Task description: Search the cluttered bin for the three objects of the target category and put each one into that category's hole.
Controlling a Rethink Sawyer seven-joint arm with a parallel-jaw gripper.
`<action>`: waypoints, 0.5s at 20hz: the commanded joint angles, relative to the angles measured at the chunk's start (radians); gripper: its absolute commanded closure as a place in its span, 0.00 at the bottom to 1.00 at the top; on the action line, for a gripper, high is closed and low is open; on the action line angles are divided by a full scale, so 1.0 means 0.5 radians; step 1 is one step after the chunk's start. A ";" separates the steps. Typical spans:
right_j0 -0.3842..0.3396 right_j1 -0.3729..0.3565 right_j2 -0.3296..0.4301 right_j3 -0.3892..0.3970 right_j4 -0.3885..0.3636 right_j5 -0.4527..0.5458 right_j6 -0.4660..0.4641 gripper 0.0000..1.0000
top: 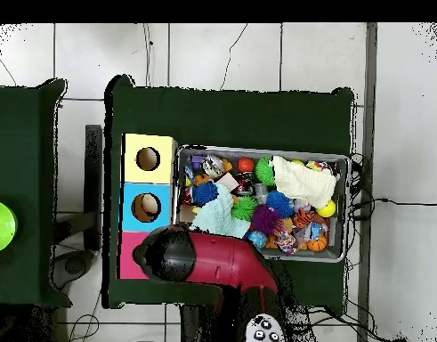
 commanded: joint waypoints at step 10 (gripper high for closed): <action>-0.261 0.419 0.036 -0.302 0.087 -0.056 0.341 0.00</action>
